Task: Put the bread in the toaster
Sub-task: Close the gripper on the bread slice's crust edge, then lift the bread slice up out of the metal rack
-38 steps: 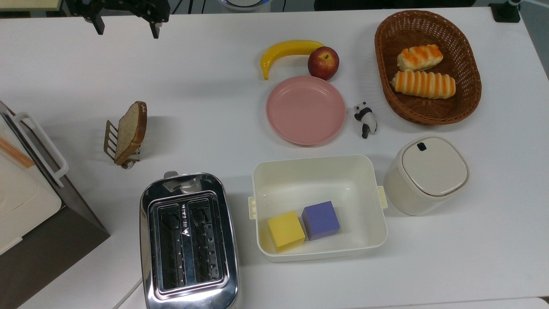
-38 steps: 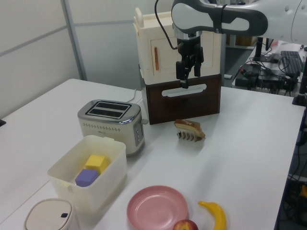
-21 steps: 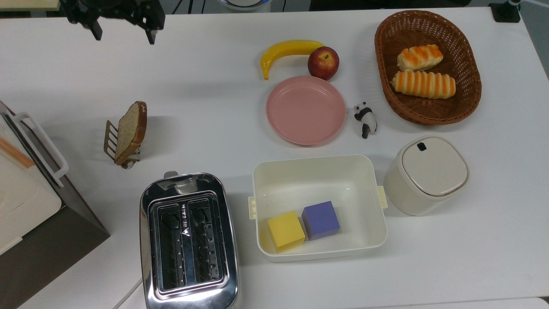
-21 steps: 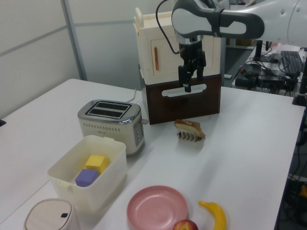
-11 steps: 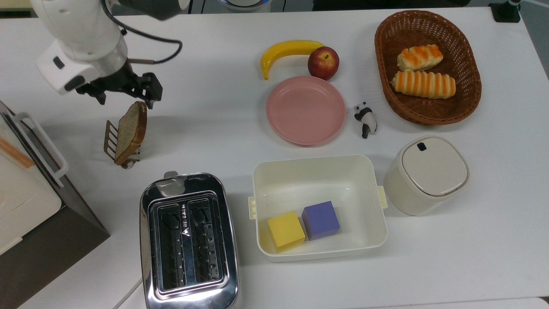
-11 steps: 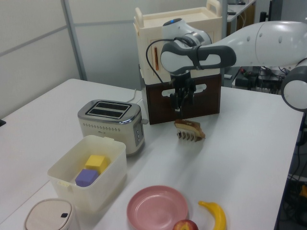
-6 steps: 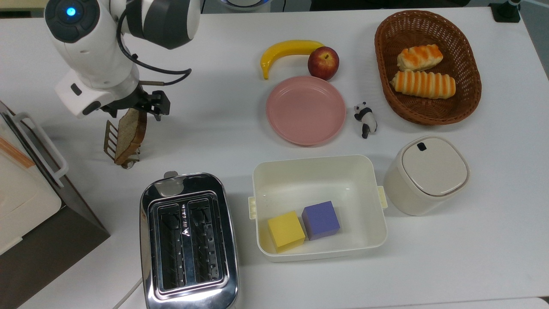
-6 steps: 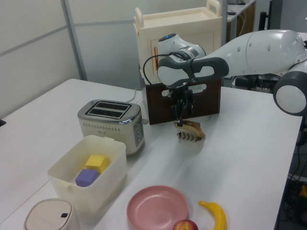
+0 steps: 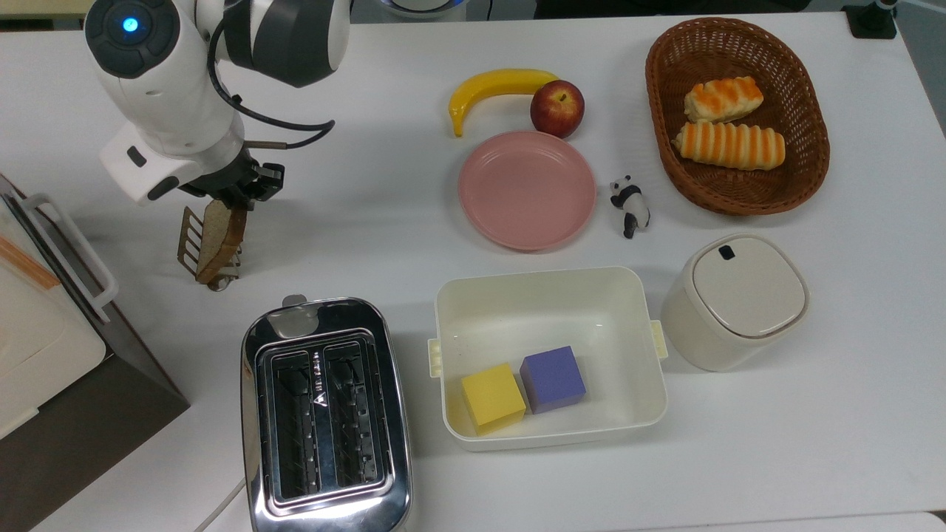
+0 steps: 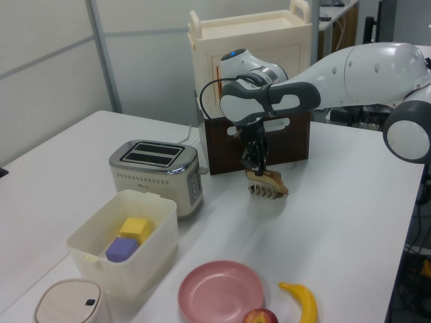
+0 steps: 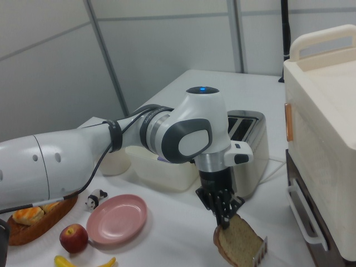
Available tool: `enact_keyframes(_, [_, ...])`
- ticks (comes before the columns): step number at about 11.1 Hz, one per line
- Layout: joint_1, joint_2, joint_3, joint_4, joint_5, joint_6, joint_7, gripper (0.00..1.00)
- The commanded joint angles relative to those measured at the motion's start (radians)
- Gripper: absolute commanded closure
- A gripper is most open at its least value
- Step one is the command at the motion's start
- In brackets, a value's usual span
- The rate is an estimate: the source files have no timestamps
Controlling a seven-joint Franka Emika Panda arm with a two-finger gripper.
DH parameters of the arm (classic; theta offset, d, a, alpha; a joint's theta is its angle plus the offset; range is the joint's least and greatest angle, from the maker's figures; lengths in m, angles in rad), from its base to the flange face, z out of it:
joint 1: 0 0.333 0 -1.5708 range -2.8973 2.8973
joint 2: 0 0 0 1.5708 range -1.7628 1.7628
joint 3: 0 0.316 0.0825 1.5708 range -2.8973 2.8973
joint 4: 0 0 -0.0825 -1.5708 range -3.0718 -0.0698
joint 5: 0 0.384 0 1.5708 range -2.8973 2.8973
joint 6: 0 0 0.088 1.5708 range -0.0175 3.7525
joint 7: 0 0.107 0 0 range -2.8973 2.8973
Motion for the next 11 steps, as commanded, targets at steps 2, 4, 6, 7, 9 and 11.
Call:
enact_keyframes(2, [0.013,-0.047,-0.01,-0.024,-0.05,0.016,0.004,1.0])
enact_keyframes(4, [0.013,-0.09,-0.01,-0.021,-0.073,0.016,0.005,1.0])
enact_keyframes(6, [0.012,-0.118,-0.012,0.017,-0.062,0.008,0.008,1.0])
enact_keyframes(7, [0.013,-0.132,-0.012,0.017,-0.062,-0.001,0.008,1.0])
enact_keyframes(9, [0.013,-0.155,-0.004,0.02,-0.054,0.013,0.01,1.0])
enact_keyframes(11, [0.015,-0.16,0.0,0.072,0.031,0.017,0.013,1.0])
